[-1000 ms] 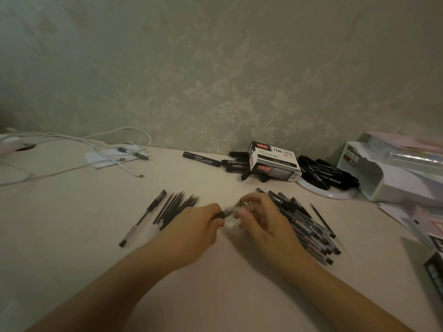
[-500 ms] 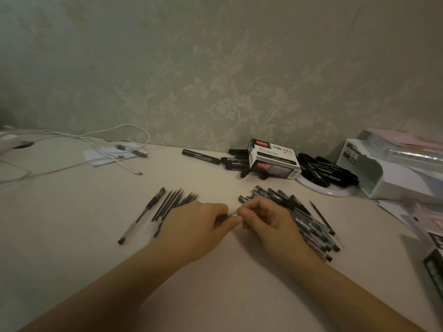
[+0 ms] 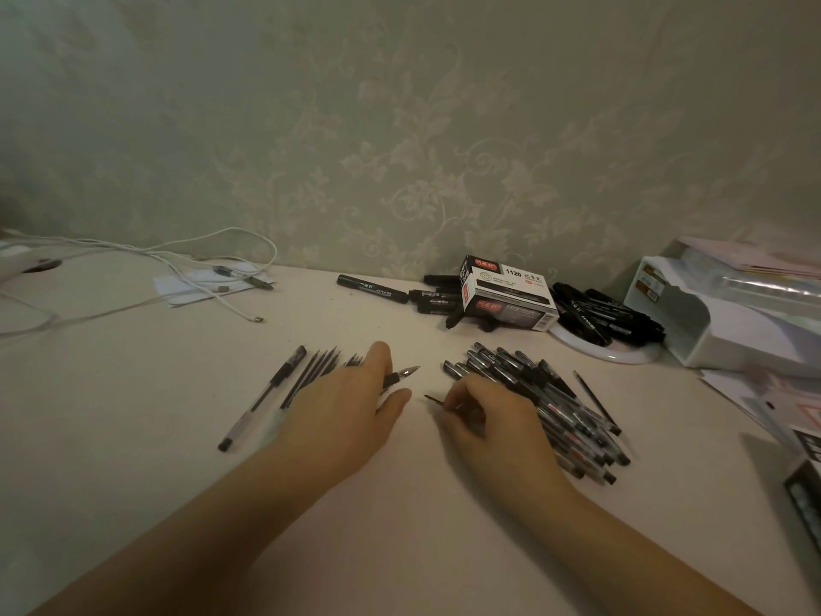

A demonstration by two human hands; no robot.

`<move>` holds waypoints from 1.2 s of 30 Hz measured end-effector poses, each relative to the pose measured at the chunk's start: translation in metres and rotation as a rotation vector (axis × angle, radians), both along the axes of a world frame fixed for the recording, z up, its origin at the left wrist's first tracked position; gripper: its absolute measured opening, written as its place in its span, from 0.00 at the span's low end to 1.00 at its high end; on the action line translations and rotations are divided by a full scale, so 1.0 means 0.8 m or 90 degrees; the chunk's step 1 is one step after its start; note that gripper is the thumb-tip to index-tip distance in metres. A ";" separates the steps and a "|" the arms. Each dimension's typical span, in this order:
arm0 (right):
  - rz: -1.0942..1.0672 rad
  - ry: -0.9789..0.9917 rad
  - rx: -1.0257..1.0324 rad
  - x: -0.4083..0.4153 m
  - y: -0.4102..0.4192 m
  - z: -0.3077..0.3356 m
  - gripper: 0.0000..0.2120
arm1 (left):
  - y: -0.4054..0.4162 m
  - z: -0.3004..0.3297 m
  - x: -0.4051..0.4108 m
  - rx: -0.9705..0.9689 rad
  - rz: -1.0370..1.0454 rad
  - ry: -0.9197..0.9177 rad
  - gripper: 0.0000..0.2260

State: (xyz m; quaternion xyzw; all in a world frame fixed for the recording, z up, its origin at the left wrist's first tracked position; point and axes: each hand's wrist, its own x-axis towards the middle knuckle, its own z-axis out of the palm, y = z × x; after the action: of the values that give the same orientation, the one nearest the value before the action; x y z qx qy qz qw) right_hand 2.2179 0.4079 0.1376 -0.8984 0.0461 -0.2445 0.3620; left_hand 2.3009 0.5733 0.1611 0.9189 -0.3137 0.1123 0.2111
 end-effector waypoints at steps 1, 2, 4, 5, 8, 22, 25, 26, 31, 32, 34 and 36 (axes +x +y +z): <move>0.000 -0.007 -0.019 0.000 0.000 0.000 0.05 | 0.000 0.001 -0.001 -0.014 -0.008 0.005 0.09; -0.001 -0.012 -0.030 0.001 0.001 0.000 0.05 | 0.000 0.001 -0.001 -0.025 -0.021 0.011 0.08; -0.004 -0.015 -0.045 0.001 0.000 0.000 0.05 | -0.001 0.003 -0.003 -0.032 -0.053 0.014 0.06; -0.007 -0.015 -0.048 0.001 0.000 0.000 0.04 | -0.001 0.004 -0.005 -0.030 -0.068 0.008 0.06; -0.015 -0.038 0.000 0.001 -0.001 0.003 0.01 | -0.002 0.006 -0.010 -0.029 -0.104 -0.013 0.05; 0.076 0.002 0.239 0.003 -0.011 0.010 0.06 | -0.008 0.001 -0.011 -0.044 -0.189 0.018 0.07; 0.072 0.005 0.242 0.003 -0.011 0.009 0.09 | -0.008 0.003 -0.013 -0.041 -0.186 0.023 0.08; 0.073 0.005 0.228 0.003 -0.010 0.009 0.13 | -0.008 0.005 -0.013 -0.051 -0.189 0.027 0.08; 0.085 0.000 0.171 0.002 -0.006 0.008 0.14 | -0.007 0.006 -0.013 -0.065 -0.194 0.044 0.08; 0.086 0.002 0.182 0.003 -0.008 0.007 0.13 | -0.008 0.005 -0.013 -0.063 -0.193 0.045 0.08; 0.094 0.005 0.201 0.003 -0.010 0.007 0.12 | -0.008 0.004 -0.014 -0.059 -0.189 0.048 0.08; 0.105 0.009 0.211 0.002 -0.011 0.007 0.10 | -0.007 0.003 -0.013 -0.048 -0.183 0.053 0.08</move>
State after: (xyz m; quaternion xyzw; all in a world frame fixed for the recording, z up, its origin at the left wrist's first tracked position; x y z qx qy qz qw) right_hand 2.2198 0.3993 0.1430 -0.8287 0.0144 -0.1966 0.5239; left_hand 2.2903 0.5674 0.1637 0.8596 -0.4287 0.0548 0.2724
